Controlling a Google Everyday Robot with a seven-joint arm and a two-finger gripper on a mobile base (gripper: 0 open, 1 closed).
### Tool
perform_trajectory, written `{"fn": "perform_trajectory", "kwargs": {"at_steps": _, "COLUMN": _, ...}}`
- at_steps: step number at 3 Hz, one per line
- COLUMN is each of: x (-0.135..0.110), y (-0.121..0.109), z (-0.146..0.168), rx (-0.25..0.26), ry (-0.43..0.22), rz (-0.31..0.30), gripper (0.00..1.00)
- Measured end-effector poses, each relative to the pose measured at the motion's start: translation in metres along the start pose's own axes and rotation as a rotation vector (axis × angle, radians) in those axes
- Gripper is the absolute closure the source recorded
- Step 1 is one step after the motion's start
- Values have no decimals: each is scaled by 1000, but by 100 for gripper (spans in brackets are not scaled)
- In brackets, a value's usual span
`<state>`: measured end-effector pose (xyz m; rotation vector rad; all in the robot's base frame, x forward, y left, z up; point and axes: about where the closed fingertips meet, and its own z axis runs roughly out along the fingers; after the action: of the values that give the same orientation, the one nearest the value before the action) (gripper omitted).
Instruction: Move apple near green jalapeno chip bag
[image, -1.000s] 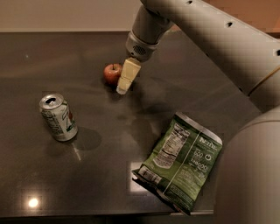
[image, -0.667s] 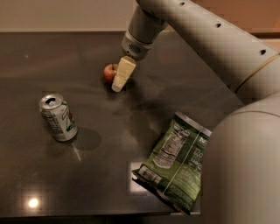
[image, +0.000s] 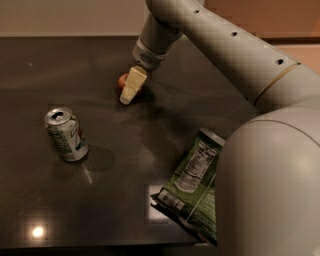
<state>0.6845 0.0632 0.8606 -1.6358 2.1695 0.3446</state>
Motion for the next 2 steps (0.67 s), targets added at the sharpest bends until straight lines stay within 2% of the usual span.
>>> {"fn": "perform_trajectory", "kwargs": {"at_steps": 1, "x": 0, "y": -8, "z": 10, "rx": 20, "ry": -3, "rz": 29, "gripper": 0}}
{"fn": "perform_trajectory", "kwargs": {"at_steps": 2, "x": 0, "y": -13, "z": 17, "rx": 31, "ry": -6, "rz": 41, "gripper": 18}}
